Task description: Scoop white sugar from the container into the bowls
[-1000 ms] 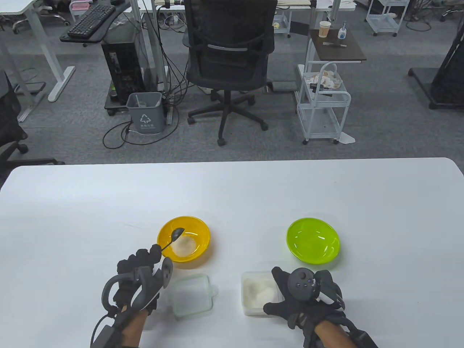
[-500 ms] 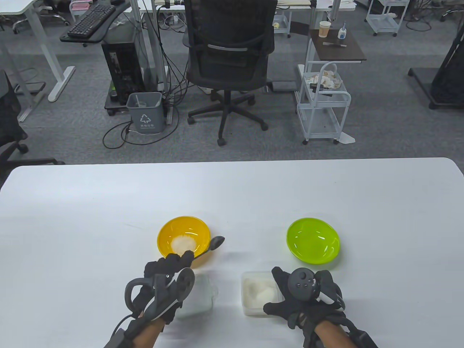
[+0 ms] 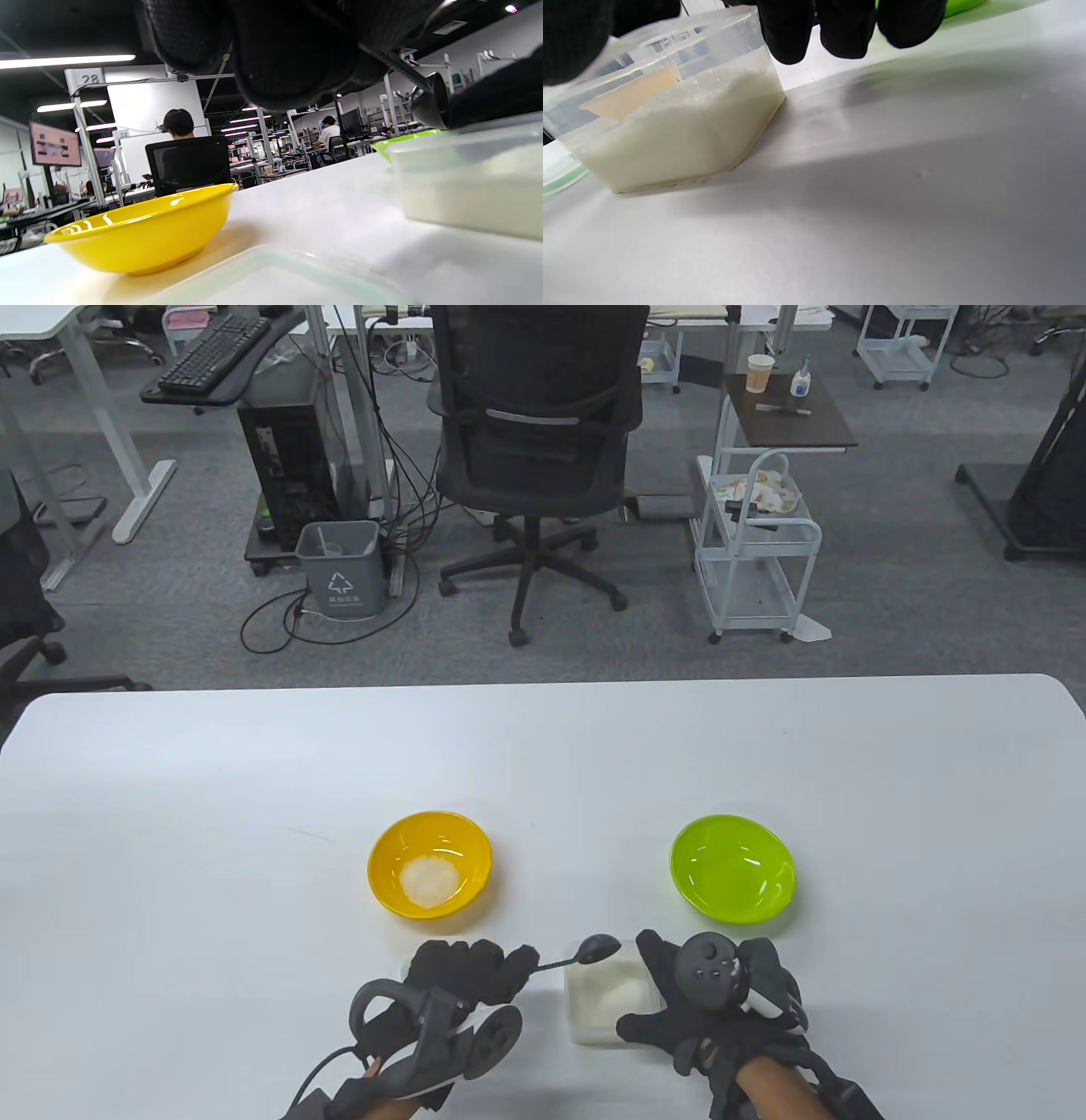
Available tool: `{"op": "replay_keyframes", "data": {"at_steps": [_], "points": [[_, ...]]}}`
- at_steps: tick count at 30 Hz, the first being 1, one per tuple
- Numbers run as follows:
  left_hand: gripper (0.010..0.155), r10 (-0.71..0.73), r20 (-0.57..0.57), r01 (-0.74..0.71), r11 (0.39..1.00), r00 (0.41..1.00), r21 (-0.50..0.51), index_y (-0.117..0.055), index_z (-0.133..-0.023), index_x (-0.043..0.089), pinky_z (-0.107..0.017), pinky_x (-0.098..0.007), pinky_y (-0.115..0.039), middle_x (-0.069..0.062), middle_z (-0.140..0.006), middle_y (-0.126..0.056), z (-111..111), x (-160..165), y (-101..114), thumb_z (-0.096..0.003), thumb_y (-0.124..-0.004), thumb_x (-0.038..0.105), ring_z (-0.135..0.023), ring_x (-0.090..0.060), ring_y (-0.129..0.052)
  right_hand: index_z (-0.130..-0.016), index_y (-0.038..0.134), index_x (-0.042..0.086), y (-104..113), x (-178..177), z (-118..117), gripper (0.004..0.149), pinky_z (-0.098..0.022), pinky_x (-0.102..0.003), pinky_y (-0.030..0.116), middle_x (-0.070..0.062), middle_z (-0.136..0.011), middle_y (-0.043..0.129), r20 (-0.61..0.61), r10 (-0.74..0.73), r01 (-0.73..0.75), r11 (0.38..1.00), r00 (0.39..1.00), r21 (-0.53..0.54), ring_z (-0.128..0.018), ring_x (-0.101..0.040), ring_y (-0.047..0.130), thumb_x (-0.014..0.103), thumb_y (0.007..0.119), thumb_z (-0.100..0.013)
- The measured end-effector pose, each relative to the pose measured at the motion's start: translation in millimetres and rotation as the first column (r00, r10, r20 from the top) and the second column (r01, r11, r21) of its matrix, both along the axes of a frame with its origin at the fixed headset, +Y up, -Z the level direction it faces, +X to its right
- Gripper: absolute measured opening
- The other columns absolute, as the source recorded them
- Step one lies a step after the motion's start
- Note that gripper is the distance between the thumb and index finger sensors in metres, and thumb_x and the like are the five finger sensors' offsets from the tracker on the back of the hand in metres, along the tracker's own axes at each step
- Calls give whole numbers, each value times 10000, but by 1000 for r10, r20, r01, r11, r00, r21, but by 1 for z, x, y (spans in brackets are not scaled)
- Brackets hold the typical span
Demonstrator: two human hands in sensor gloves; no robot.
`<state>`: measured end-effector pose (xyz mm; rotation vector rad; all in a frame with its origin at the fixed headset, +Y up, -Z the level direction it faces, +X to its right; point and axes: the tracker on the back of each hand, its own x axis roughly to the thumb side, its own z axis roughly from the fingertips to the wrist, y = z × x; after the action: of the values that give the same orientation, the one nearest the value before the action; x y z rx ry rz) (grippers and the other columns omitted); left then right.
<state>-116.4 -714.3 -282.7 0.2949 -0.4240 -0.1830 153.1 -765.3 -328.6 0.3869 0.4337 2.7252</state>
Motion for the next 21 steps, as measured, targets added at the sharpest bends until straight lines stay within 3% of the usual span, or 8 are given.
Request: {"op": "replay_keyframes", "data": {"at_steps": [6, 13, 16, 21], "points": [[464, -243, 22, 238, 962, 970, 136, -753, -907, 574, -605, -369, -819, 220, -794, -900, 6, 19, -8, -455, -692, 485, -464, 6, -1000, -1096, 247, 319, 0, 0, 0, 960, -765, -568, 514, -67, -1183, 448, 1, -3, 3, 1000, 1000, -2, -1099, -388, 509, 731, 745, -386], [450, -310, 90, 292, 941, 946, 172, -785, -889, 553, -579, -353, -839, 226, -737, -932, 15, 34, -9, -450, -696, 502, -410, 19, -1002, -1096, 247, 321, 0, 0, 0, 959, -765, -567, 515, -68, -1183, 446, 0, 0, 0, 1000, 1000, 2, -1098, -390, 509, 734, 741, -385], [447, -271, 102, 258, 957, 957, 130, -809, -875, 538, -557, -348, -853, 226, -702, -953, 16, 35, -7, -442, -702, 509, -377, 21, -1007, -1096, 246, 320, 0, 0, 0, 961, -765, -567, 515, -68, -1183, 445, 1, -2, 2, 1000, 1000, 2, -1099, -389, 508, 734, 742, -385], [445, -90, 89, 96, 993, 992, -66, -836, -864, 510, -535, -354, -864, 211, -675, -973, 5, 26, -6, -437, -713, 504, -353, 13, -1014, -1096, 241, 319, 0, 0, 0, 962, -764, -569, 515, -69, -1183, 444, 1, -2, 2, 1000, 1000, 1, -1099, -389, 508, 735, 739, -386]]}}
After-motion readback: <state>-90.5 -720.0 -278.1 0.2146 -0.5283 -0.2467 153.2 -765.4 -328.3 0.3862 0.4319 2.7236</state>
